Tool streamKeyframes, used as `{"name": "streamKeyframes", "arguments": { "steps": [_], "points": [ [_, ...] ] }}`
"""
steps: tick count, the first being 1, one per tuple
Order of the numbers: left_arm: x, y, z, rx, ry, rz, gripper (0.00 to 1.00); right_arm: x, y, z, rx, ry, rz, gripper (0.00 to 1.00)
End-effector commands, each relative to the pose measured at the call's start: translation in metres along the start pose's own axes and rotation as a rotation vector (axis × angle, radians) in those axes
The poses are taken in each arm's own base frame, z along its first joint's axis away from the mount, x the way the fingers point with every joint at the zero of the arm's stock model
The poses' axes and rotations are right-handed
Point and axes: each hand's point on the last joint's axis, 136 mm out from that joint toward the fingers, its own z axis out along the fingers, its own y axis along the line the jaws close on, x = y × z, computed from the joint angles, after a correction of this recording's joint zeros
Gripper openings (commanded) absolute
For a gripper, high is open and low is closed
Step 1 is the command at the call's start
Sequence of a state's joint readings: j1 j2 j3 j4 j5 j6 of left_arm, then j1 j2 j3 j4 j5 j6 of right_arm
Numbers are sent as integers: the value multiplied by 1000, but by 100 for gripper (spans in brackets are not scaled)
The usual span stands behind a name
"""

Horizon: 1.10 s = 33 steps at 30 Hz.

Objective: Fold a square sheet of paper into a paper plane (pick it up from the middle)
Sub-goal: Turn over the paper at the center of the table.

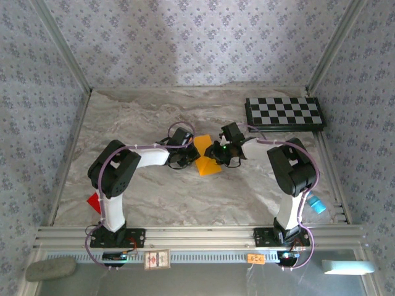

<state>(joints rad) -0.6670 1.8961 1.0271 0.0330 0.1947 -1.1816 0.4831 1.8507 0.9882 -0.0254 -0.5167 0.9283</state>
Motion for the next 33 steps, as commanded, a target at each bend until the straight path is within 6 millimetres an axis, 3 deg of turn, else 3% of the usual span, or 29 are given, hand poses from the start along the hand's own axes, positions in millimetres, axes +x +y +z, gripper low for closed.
{"name": "streamKeyframes", "arguments": {
  "steps": [1, 7, 12, 18, 25, 33],
  "points": [
    [6, 32, 4, -86, 25, -47, 10, 7, 1, -2, -21, 19, -11, 27],
    [6, 22, 2, -41, 44, -55, 11, 9, -8, 3, 7, 26, -34, 20],
    [3, 7, -6, 16, 50, -59, 13, 8, -3, 6, 7, 18, -104, 15],
    [-15, -12, -34, 110, 12, -68, 20, -1, 3, 1, -10, -18, -134, 5],
    [-26, -13, -72, 264, -27, -120, 39, -18, 44, -30, -157, -100, -200, 2],
    [-22, -44, -111, 532, -41, -69, 78, -28, 92, -71, -377, -100, -176, 2]
  ]
}}
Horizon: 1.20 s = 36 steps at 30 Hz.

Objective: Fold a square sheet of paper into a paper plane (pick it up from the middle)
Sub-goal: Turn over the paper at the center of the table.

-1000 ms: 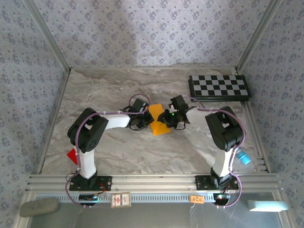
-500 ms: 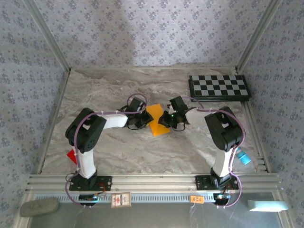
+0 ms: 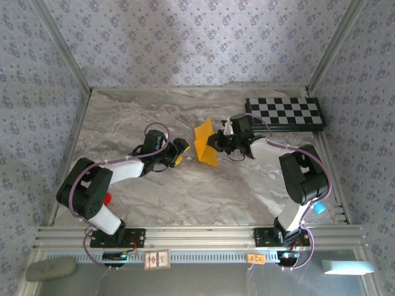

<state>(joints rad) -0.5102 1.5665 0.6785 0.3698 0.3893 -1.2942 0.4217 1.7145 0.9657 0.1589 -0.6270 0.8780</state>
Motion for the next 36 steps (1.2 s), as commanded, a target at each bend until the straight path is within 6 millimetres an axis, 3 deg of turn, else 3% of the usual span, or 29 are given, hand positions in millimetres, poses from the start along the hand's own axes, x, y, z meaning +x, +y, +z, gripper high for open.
{"name": "streamKeyframes", "arguments": {
  "steps": [1, 7, 12, 22, 33, 36],
  "points": [
    [4, -52, -13, 217, 24, 57, 81, -8, 35, -12, -140, 8, 15, 2],
    [17, -93, -16, 377, 90, 105, 89, -13, 61, -21, -254, 15, 49, 3],
    [26, -109, -12, 405, 128, 149, 88, -13, 71, -26, -292, 23, 59, 3],
    [27, -114, -11, 402, 127, 183, 52, -14, 73, -28, -318, 37, 82, 5],
    [24, -105, -8, 364, 110, 186, 27, -14, 62, -27, -304, 38, 103, 6],
    [23, -103, -7, 355, 105, 189, 19, -14, 60, -28, -300, 35, 101, 13]
  ]
}}
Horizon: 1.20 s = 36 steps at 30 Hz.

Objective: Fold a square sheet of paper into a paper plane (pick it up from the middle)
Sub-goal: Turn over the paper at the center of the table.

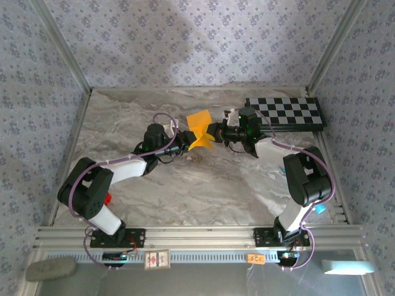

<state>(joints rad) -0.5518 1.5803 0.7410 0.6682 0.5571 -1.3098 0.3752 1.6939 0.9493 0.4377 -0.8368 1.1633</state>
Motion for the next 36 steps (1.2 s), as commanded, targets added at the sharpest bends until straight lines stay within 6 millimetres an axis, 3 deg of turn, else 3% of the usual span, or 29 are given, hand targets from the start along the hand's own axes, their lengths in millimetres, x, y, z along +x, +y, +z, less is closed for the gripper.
{"name": "streamKeyframes", "arguments": {
  "steps": [1, 6, 12, 18, 24, 29, 33, 36],
  "points": [
    [-4, -2, 2, -3, -7, 30, 17, 3, 1, -7, -13, 6, -12, 18],
    [-2, 20, -3, -142, -1, 50, 7, -5, -23, -27, 96, -56, -44, 38],
    [-6, 57, -46, -681, 8, 269, 5, -16, -39, -65, 346, -146, -177, 54],
    [-26, 68, -86, -1054, 17, 442, 6, -30, -36, -100, 474, -259, -278, 63],
    [-51, 61, -105, -1418, 27, 677, 6, -35, -41, -120, 554, -331, -275, 65],
    [-58, 58, -90, -1631, 77, 851, 5, -35, -48, -128, 578, -365, -275, 66],
    [-50, 66, -52, -1627, 149, 909, 5, -37, -55, -144, 610, -427, -264, 65],
    [-32, 85, -21, -1554, 224, 865, 6, -38, -63, -159, 639, -478, -234, 65]
  ]
}}
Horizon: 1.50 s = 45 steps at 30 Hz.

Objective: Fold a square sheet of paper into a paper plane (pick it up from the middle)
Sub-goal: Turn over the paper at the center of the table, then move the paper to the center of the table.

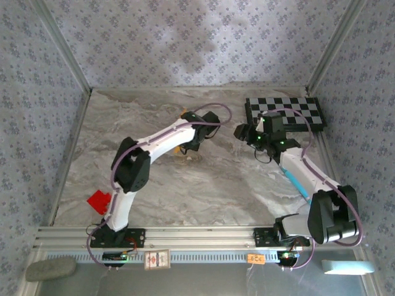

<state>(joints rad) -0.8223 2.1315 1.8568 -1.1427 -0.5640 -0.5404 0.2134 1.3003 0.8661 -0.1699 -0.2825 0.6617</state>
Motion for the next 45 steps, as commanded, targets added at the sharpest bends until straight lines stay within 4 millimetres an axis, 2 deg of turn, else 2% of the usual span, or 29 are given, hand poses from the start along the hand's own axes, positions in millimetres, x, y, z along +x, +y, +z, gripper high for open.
{"name": "streamKeyframes", "arguments": {
  "steps": [1, 4, 8, 11, 14, 17, 20, 22, 26, 29, 31, 33, 34, 36, 40, 45],
  "points": [
    [8, -23, 4, 55, 62, 56, 6, -6, -21, -11, 73, -61, 26, 65],
    [16, -63, 12, 218, 119, 7, 9, -5, -33, -16, 103, -80, 50, 65],
    [20, -100, 7, 412, 168, -49, 16, -3, -42, -17, 119, -80, 69, 65],
    [15, -116, -4, 555, 193, -94, 25, -3, -44, -13, 120, -70, 79, 65],
    [4, -117, -22, 700, 201, -159, 39, -4, -42, -7, 114, -52, 91, 65],
    [-19, -98, -49, 815, 150, -240, 50, -3, -38, 3, 106, -25, 93, 63],
    [-34, -69, -60, 881, 115, -332, 59, 5, -24, 19, 96, 27, 67, 61],
    [-39, -45, -59, 894, 89, -406, 63, 16, -10, 32, 88, 70, 44, 60],
    [-35, 6, -39, 865, 46, -564, 70, 45, 21, 61, 69, 166, -3, 59],
    [-23, 40, -24, 825, 24, -657, 75, 77, 46, 87, 51, 263, -37, 57],
    [-10, 59, -14, 794, 25, -711, 83, 95, 60, 104, 46, 320, -63, 56],
    [1, 70, -6, 781, 29, -750, 85, 108, 66, 117, 53, 362, -83, 55],
    [7, 75, -3, 777, 31, -767, 85, 106, 78, 124, 42, 360, -98, 55],
    [16, 82, 3, 770, 38, -795, 86, 108, 83, 136, 55, 375, -120, 54],
    [28, 87, 12, 767, 51, -829, 86, 115, 79, 157, 114, 405, -181, 54],
    [34, 87, 20, 765, 69, -850, 86, 130, 64, 177, 188, 474, -246, 53]
  ]
}}
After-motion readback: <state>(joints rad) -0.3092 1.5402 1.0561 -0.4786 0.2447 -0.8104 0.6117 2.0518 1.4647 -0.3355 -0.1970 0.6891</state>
